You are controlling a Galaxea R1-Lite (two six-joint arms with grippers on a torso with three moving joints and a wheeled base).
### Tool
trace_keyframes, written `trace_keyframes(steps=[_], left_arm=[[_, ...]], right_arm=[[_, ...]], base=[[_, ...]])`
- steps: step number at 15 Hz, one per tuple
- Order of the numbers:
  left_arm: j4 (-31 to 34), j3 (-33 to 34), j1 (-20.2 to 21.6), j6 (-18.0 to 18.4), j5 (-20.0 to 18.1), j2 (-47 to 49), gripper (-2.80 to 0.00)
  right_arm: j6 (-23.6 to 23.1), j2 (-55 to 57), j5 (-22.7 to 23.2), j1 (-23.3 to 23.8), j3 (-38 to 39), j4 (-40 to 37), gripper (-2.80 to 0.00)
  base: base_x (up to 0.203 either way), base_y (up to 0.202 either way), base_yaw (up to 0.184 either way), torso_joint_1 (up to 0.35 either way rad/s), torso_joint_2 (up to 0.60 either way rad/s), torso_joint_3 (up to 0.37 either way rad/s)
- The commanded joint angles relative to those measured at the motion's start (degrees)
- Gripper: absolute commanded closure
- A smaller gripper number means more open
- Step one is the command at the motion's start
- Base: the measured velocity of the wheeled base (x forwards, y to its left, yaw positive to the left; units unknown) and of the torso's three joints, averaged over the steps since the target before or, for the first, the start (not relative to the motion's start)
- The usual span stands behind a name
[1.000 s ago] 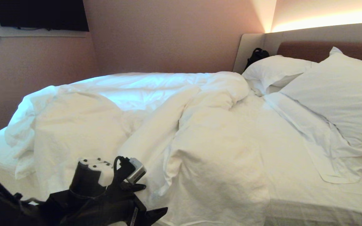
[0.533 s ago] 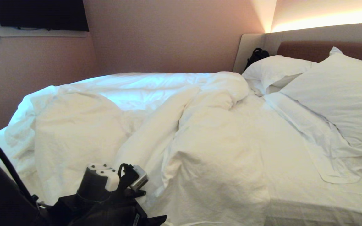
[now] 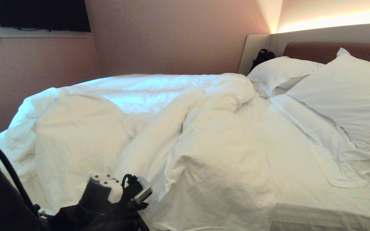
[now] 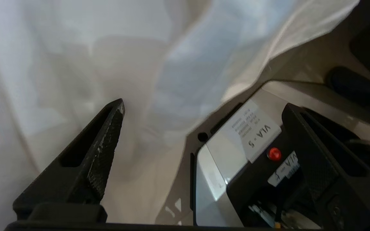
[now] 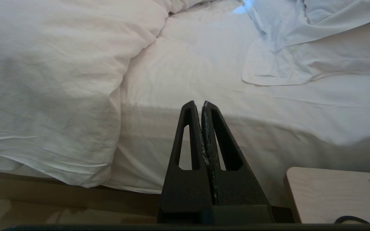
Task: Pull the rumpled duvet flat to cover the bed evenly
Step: Flatten the corners of the folded blanket
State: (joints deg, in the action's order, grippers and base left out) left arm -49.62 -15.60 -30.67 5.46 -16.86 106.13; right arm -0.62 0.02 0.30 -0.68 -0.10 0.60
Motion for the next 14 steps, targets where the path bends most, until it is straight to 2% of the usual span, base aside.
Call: trace_keyframes(steps=[1,7,8,14], left_arm=[[-0.3,0.2,-0.4,0.1,-0.1,1.0,-2.80],[-0.4,1.0,-0.7,-0.2,-0.4,0.9,-2.80],[-0.5,1.0,-0.8,-0.2,-0.4,0.8,0.00],[-0.7,1.2,-1.8,-0.3,-0.4,0.5,0.00]], right_arm=[[0.0,0.0,0.0,0.0,0.0,0.0,0.00],[-0.1,0.0,0.0,0.0,0.0,0.0,0.00],[0.0,0.0,0.0,0.0,0.0,0.0,0.00],[0.0,0.0,0.0,0.0,0.0,0.0,0.00]], base=[[0.000,0.000,0.000,0.000,0.00,0.000],[0.000,0.000,0.000,0.000,0.00,0.000],[0.000,0.000,0.000,0.000,0.00,0.000],[0.000,0.000,0.000,0.000,0.00,0.000]])
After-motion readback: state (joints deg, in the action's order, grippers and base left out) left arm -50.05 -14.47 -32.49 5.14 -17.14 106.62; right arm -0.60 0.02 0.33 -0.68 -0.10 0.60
